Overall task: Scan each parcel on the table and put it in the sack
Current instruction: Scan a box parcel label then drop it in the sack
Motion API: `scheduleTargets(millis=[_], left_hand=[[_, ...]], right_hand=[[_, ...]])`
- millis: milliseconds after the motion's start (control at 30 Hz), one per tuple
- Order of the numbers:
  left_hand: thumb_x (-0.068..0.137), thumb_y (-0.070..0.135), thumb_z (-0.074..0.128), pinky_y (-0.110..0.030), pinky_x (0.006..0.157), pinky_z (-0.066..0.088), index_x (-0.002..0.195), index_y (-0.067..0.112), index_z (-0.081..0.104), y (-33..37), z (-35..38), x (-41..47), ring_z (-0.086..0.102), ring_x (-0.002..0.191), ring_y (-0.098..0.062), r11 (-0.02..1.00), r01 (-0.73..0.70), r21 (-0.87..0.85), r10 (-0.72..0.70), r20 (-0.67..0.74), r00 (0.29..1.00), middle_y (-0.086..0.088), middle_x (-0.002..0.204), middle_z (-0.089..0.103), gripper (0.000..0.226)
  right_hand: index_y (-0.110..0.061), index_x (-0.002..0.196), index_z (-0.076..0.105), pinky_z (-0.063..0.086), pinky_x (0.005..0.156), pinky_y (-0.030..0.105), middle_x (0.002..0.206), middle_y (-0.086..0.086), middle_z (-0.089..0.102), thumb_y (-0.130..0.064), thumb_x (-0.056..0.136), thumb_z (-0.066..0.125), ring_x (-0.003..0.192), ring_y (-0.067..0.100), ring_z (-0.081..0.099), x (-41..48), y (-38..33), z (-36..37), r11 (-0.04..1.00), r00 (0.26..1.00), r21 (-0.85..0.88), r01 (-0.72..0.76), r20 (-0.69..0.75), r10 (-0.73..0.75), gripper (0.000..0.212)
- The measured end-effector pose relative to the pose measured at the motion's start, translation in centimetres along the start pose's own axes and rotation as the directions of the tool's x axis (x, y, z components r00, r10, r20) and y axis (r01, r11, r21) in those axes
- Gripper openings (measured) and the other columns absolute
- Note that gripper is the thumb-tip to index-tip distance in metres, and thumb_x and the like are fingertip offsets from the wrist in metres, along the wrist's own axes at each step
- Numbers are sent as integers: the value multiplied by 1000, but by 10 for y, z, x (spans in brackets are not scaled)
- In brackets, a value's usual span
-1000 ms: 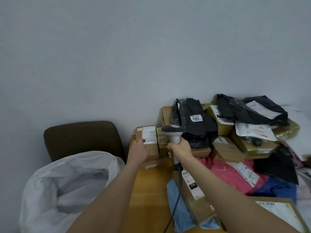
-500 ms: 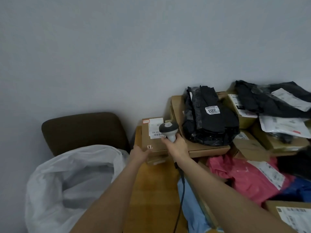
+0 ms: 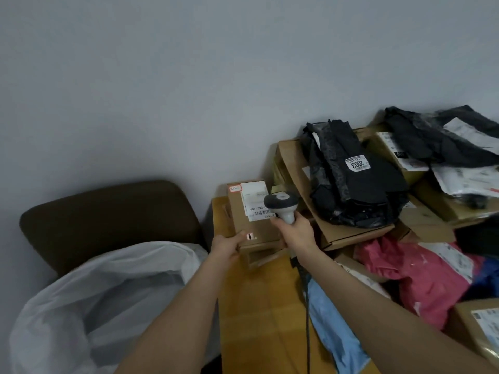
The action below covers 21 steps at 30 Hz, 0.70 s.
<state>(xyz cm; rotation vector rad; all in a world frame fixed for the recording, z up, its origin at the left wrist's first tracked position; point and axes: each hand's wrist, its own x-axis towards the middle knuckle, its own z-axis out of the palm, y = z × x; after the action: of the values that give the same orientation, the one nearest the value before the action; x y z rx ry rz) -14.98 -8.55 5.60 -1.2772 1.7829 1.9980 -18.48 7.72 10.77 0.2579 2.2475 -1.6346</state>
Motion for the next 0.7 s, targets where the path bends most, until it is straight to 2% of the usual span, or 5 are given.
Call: scheduleTargets(millis=[33, 200, 400, 567, 700], left_hand=[[83, 16, 73, -22, 49, 52, 117, 0, 58, 2, -3, -2, 63, 71, -16, 1000, 6, -26, -5, 13, 1000, -7, 86, 66, 41], [83, 15, 73, -25, 58, 53, 120, 0, 57, 6, -28, -16, 66, 77, -17, 1000, 1, -10, 0, 60, 998, -8, 92, 68, 43], [89, 10, 65, -22, 64, 55, 137, 1, 44, 4, -51, -56, 67, 93, -21, 991, -125, -51, 127, 26, 992, -15, 118, 65, 53], [89, 10, 65, -32, 85, 54, 141, 0, 40, -9, -54, -85, 62, 111, -28, 976, -210, -55, 210, -9, 978, -17, 128, 60, 59], [89, 10, 65, -34, 87, 55, 139, 3, 42, -19, -52, -102, 63, 110, -27, 967, -251, -47, 250, -13, 968, -14, 126, 61, 56]], right_hand=[[-16, 109, 62, 54, 67, 36, 78, 4, 63, -34, 86, 69, 68, 18, 59, -2, -2, -1, 1000, 1000, 18, -2, 0, 2, 31], [-14, 97, 62, 44, 43, 19, 58, -2, 59, -27, 87, 70, 41, 4, 53, -17, -13, -11, 988, 1000, 157, 9, 5, -10, 18], [-9, 100, 61, 50, 50, 24, 64, 4, 65, -9, 86, 68, 50, 13, 57, -54, -24, -33, 967, 987, 252, -33, 161, -8, 15], [-7, 95, 62, 45, 48, 24, 55, 1, 59, -18, 86, 71, 45, 12, 50, -95, -12, -46, 976, 976, 216, -16, 214, -31, 17], [-8, 93, 62, 44, 47, 23, 54, 0, 58, -22, 86, 72, 44, 9, 51, -129, 3, -46, 976, 972, 217, 18, 224, -67, 18]])
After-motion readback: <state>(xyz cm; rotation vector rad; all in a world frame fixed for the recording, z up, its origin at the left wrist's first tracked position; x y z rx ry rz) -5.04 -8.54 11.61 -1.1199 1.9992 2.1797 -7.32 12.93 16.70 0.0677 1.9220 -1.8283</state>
